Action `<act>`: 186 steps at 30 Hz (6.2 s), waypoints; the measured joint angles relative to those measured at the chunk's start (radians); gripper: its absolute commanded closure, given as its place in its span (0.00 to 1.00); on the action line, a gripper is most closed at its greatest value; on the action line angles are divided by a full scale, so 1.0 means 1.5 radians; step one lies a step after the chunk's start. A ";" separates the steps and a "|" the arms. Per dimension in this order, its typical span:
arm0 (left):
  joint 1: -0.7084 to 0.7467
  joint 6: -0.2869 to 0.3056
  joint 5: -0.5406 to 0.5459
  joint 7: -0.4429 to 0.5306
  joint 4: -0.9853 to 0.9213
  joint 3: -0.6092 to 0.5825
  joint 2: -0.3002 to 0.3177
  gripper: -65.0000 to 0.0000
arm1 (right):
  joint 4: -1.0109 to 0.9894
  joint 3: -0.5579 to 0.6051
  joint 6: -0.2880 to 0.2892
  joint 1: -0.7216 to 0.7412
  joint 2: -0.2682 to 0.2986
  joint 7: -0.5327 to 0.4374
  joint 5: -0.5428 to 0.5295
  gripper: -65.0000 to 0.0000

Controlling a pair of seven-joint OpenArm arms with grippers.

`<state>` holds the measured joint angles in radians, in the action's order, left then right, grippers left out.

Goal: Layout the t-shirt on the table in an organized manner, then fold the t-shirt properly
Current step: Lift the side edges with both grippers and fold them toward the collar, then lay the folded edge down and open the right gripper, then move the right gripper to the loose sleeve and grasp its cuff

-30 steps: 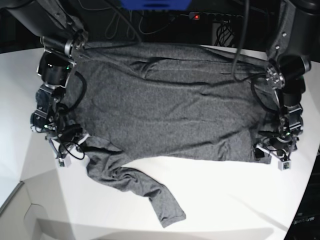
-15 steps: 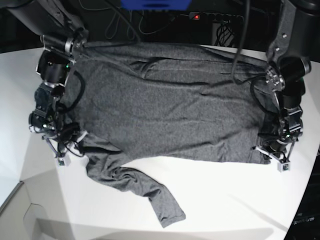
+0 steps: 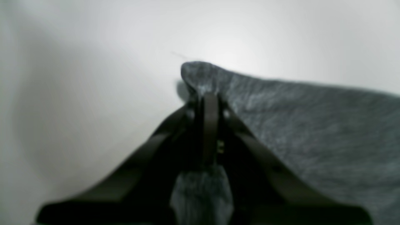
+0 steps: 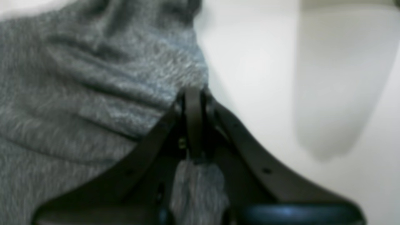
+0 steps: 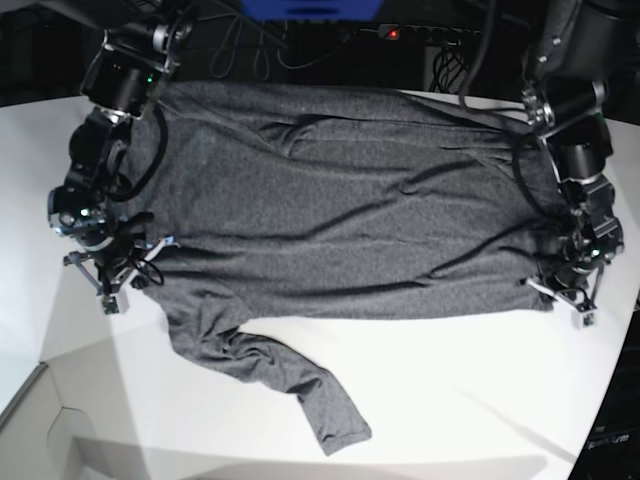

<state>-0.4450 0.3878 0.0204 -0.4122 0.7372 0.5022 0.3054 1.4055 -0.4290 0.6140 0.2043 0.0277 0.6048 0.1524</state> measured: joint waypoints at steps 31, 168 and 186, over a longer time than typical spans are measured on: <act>0.237 0.001 0.175 -0.157 0.423 0.082 -0.004 1.00 | 0.271 -0.002 0.057 -0.240 -0.015 -0.016 -0.059 1.00; 0.479 0.088 0.277 -0.157 0.425 0.144 -0.012 0.58 | -0.516 0.132 -0.041 0.253 -0.014 -0.211 -0.095 0.56; 0.479 0.088 0.277 -0.157 0.425 0.144 -0.011 0.58 | -0.555 0.256 -0.089 0.242 -0.021 -0.279 -0.109 0.93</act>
<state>0.2737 0.5198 0.4355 -0.6472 1.3754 0.7181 0.2886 0.5728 -0.0444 0.4808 0.5671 -0.0040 0.1867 -0.0116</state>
